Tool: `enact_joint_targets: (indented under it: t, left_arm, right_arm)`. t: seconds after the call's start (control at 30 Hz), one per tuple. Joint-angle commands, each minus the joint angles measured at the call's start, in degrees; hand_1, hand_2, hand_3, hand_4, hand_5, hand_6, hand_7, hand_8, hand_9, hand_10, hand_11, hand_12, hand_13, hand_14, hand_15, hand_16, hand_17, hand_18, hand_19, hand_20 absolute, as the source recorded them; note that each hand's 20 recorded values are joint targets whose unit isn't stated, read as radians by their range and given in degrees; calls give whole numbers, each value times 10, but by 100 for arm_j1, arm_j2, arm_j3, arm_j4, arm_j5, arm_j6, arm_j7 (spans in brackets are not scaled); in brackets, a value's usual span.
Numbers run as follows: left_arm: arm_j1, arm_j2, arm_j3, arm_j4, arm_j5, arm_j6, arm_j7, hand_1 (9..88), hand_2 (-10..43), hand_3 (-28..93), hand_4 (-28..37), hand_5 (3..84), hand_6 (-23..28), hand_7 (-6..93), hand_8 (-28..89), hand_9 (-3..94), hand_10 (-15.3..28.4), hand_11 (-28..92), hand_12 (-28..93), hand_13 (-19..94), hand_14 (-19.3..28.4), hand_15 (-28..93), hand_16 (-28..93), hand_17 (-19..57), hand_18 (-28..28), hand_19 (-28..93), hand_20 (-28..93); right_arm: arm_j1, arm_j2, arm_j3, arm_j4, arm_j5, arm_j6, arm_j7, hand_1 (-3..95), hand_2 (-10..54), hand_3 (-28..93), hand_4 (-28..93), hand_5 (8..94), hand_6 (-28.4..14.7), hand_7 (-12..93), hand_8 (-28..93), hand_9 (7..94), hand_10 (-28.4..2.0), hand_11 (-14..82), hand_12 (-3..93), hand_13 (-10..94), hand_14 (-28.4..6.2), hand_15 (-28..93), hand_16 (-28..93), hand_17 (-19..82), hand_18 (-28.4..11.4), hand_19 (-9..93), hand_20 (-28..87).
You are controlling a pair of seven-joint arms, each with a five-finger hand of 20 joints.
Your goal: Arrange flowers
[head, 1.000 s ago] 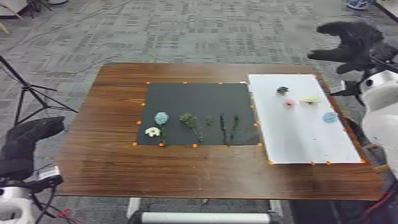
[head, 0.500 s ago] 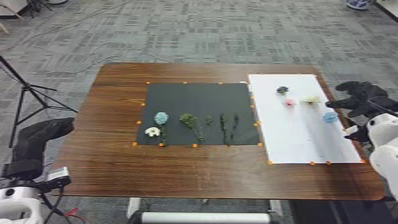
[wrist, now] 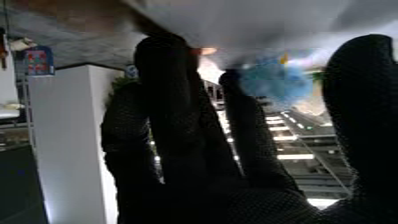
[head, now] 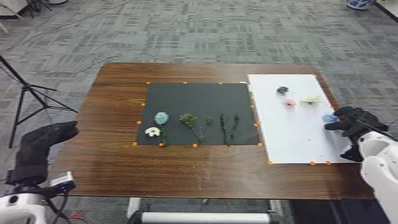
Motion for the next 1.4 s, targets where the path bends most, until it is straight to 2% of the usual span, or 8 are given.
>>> enact_joint_targets:
  t: [0.03, 0.23, 0.33, 0.47, 0.87, 1.03, 1.2, 1.4]
  left_arm:
    - [235, -102, -153, -180, -66, 52, 80, 206, 20, 708, -283, 558, 8, 204, -87, 549, 145, 221, 140, 452, 172, 246, 18, 75, 131, 149, 200]
    - [216, -96, -144, -217, -12, -11, 72, 207, 20, 707, -283, 557, 6, 207, -87, 550, 145, 222, 140, 451, 172, 246, 18, 75, 131, 147, 200]
    - [258, -111, -152, -235, -35, -31, 101, 208, 20, 706, -283, 557, 7, 208, -88, 551, 145, 222, 140, 451, 172, 246, 17, 75, 131, 146, 200]
    - [284, -125, -157, -261, -46, -16, 101, 209, 20, 706, -283, 558, 6, 207, -88, 552, 145, 223, 140, 451, 172, 247, 18, 75, 131, 147, 200]
    - [419, -91, -334, -322, -157, 42, 118, 209, 21, 706, -283, 561, 7, 209, -89, 555, 147, 224, 140, 452, 173, 248, 17, 75, 131, 147, 200]
    - [443, -75, -363, -317, -294, 130, 155, 209, 21, 707, -283, 559, 6, 211, -89, 555, 146, 224, 140, 452, 172, 248, 17, 75, 131, 147, 200]
    - [277, -2, -282, -257, -258, 63, 113, 210, 22, 704, -283, 561, 6, 211, -90, 555, 146, 224, 140, 453, 172, 249, 17, 75, 131, 147, 201]
    - [13, 137, -205, -176, -186, -42, 63, 210, 25, 702, -283, 562, 6, 212, -89, 556, 146, 225, 140, 454, 173, 251, 17, 75, 131, 148, 201]
  right_arm:
    - [-104, -86, -392, 82, -9, 655, -11, 343, -95, 693, -196, 463, -8, 173, -65, 573, -157, 112, 198, 688, -127, 511, 301, 332, -225, 751, 538]
    - [12, -2, -730, 161, 28, 1345, -82, 416, -95, 677, -195, 582, 19, 213, -92, 746, -132, 186, 195, 760, -95, 528, 318, 394, -210, 807, 536]
    - [8, 17, -812, 166, -23, 1510, -162, 481, -95, 633, -209, 632, 22, 230, 30, 800, -123, 197, 201, 791, -83, 535, 333, 418, -206, 837, 524]
    - [17, 58, -853, 94, -55, 1561, -193, 546, -92, 588, -192, 719, 23, 216, 66, 870, -104, 184, 251, 846, -57, 536, 348, 471, -192, 881, 505]
    - [650, 571, -1109, -1323, 605, 2497, -164, 579, -94, 599, -196, 786, 9, 200, 74, 920, -81, 152, 288, 893, -34, 518, 369, 515, -178, 914, 477]
    - [1989, 203, -2252, -1576, 795, 1879, -592, 577, -95, 604, -195, 790, 9, 195, 77, 922, -80, 145, 291, 896, -31, 516, 373, 518, -173, 920, 471]
    - [3138, -555, -3513, -1500, 929, 992, -966, 574, -95, 607, -193, 795, 12, 194, 76, 923, -82, 142, 290, 897, -29, 516, 375, 521, -171, 923, 467]
    - [3681, -1486, -4437, -1209, 585, 172, -1223, 574, -95, 610, -199, 799, 16, 192, 72, 923, -89, 131, 280, 897, -27, 515, 378, 521, -170, 925, 464]
